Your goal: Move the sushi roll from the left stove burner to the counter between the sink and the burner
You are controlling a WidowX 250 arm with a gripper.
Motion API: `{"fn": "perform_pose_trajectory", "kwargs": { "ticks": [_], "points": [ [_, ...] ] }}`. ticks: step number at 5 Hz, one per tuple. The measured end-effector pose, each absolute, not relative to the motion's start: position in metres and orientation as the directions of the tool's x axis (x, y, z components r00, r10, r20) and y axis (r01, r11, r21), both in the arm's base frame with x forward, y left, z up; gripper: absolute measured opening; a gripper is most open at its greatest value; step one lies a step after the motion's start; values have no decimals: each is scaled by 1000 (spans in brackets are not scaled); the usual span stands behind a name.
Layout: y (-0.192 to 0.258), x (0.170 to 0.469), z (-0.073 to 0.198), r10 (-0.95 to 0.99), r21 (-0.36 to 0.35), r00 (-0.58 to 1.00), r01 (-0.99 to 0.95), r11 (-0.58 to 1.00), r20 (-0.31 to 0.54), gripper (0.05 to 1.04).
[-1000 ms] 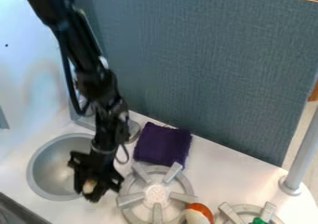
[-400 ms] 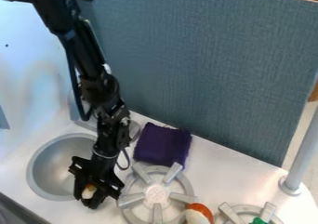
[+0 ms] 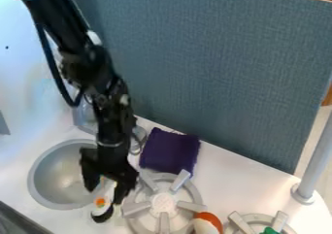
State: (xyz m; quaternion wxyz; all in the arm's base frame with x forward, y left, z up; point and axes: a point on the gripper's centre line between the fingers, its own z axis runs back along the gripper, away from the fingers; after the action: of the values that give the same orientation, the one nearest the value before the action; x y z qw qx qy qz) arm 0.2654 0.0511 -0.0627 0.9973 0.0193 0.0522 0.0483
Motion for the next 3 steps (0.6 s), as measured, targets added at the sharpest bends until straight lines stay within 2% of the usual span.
{"fn": "perform_pose_trajectory", "kwargs": {
  "ticks": [1,2,3],
  "points": [
    [32,271,-53,45,33,995,-42,999,-90,1009],
    [-14,275,-49,-85,4,994,85,996,-74,1005],
    [-62,275,-33,-242,-41,970,240,970,-34,1005]
  ]
}}
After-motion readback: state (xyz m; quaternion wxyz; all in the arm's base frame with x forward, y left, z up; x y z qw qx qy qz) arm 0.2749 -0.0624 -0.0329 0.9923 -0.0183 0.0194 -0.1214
